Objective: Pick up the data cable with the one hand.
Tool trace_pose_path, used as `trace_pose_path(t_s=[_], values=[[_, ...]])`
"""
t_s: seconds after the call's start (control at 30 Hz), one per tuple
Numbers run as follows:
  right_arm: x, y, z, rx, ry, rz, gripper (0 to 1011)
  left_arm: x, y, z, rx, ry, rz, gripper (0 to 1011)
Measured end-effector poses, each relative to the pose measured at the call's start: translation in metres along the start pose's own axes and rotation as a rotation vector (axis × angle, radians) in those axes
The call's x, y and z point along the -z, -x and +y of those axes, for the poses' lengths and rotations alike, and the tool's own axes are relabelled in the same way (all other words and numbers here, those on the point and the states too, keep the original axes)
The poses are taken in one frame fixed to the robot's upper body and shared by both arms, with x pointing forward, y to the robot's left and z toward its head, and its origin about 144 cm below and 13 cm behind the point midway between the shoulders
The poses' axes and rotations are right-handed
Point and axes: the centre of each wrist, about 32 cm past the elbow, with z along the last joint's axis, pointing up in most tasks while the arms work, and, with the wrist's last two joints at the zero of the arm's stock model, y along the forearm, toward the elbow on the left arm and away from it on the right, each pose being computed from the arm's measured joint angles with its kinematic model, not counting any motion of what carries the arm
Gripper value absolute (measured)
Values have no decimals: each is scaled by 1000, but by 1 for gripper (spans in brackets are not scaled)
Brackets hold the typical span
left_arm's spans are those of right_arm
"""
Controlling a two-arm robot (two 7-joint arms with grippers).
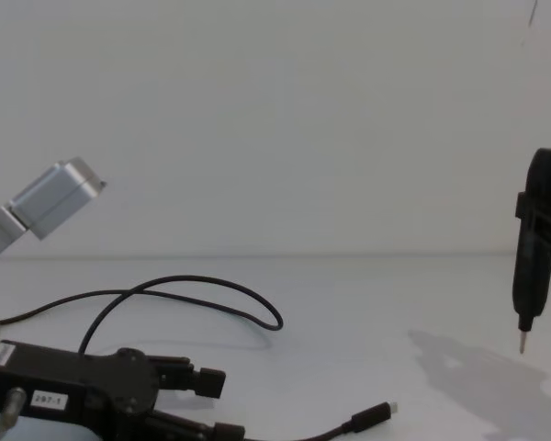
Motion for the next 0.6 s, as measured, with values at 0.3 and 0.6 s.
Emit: trace_pose_path(t_s=[0.3,0.6], values=[[0,0,0,0,0,0,279,2,-3,-6,-12,14,-19,818],[0,0,0,0,0,0,279,2,-6,-10,13,9,-19,569]])
